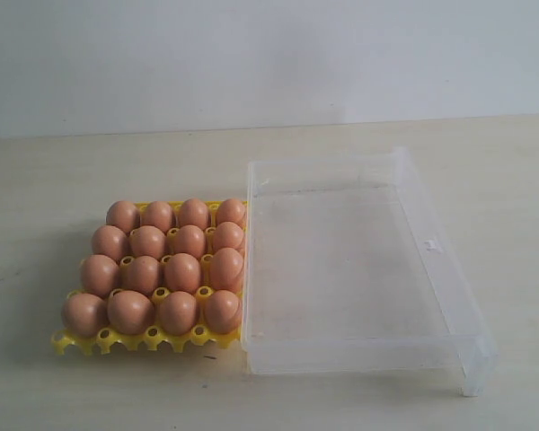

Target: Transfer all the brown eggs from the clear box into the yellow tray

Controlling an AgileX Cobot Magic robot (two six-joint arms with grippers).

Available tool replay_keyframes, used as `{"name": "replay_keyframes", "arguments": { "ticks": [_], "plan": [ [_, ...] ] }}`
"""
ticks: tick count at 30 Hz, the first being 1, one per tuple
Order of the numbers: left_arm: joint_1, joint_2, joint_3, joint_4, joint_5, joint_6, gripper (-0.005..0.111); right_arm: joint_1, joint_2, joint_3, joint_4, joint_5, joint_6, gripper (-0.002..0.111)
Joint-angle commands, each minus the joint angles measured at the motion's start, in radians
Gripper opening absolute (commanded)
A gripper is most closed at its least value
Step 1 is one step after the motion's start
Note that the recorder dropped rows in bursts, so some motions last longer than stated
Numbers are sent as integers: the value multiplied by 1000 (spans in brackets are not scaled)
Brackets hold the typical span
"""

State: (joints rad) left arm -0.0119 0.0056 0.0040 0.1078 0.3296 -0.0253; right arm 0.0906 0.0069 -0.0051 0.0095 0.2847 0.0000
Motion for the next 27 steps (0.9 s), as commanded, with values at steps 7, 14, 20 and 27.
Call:
{"name": "replay_keyframes", "arguments": {
  "ticks": [7, 14, 20, 27],
  "plan": [
    [1, -6, -4, -3, -10, -4, 0, -42, -7, 5, -15, -2, 0, 0],
    [1, -6, -4, -3, -10, -4, 0, -91, -7, 5, -17, -2, 0, 0],
    [1, -6, -4, -3, -10, -4, 0, -91, -7, 5, -17, -2, 0, 0],
    [1, -6, -4, -3, -10, -4, 0, -91, -7, 5, -17, -2, 0, 0]
  ]
}}
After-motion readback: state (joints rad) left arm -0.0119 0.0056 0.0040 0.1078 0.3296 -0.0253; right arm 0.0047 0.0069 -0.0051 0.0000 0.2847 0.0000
